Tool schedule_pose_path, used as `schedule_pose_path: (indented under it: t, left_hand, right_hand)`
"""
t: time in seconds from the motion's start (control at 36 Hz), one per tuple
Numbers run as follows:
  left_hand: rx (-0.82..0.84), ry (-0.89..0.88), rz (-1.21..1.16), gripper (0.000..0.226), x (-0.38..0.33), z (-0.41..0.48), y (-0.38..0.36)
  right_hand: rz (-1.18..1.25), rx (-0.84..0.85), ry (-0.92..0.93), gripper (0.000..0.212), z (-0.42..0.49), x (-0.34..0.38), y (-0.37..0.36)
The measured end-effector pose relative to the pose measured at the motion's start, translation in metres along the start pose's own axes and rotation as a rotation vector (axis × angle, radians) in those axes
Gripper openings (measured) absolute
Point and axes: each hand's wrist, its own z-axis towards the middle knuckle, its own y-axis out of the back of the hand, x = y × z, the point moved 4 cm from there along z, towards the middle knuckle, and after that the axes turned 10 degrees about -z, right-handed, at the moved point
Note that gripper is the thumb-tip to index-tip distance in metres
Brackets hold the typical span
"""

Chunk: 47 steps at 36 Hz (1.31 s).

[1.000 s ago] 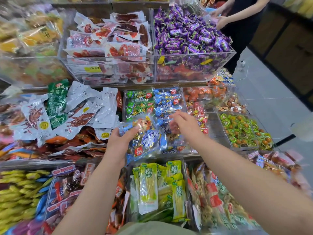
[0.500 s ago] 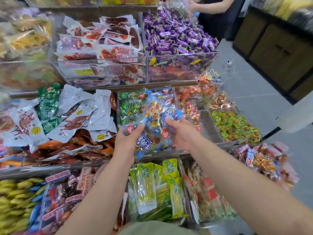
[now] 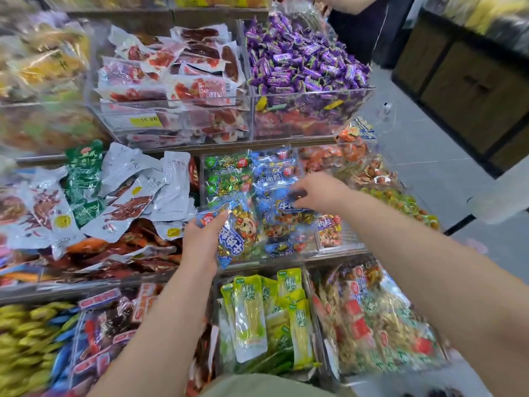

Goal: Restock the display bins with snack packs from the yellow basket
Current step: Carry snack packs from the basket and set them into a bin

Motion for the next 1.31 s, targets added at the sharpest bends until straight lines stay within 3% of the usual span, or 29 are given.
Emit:
schedule_pose_path:
  t: [0.08,0.25,0.39,0.5,0.56,0.72,0.89,1.11,1.31]
  left_hand:
    - [0.009,0.01,-0.005,0.021,0.002,0.0,0.001]
    - [0.028,0.022,0.01,0.019,-0.001,0.0,0.005]
    - [0.023,0.015,0.012,0.022,0.001,-0.002,0.006]
    - [0.015,0.013,0.015,0.021,0.002,-0.002,0.004]
    - [0.02,0.022,0.009,0.019,0.002,-0.002,0.003]
    - [0.042,0.036,0.011,0.018,0.004,0.0,0.004]
    - [0.055,0.02,0.025,0.018,0.005,0.002,0.006]
    - [0.05,0.024,0.031,0.016,0.006,0.005,0.005]
    - [0.047,0.008,0.068,0.017,0.006,0.005,0.004]
  right_hand:
    - [-0.151,0.014,0.108,0.019,0.01,0.019,-0.017]
    - [-0.292,-0.06,0.127,0.018,0.016,0.026,-0.04]
    - [-0.375,-0.265,0.073,0.057,0.009,0.029,-0.051]
    - [-0.312,-0.222,0.081,0.095,0.001,0.032,-0.076]
    - [-0.326,-0.215,0.076,0.104,0.004,0.03,-0.082]
    - [-0.272,-0.079,0.142,0.086,0.022,0.019,-0.078]
    - [-0.418,-0.156,0.303,0.075,0.022,0.017,-0.071]
    - [-0.369,0.007,0.293,0.059,0.025,0.018,-0.064]
    - [-0.496,-0.06,0.336,0.053,0.025,0.031,-0.074]
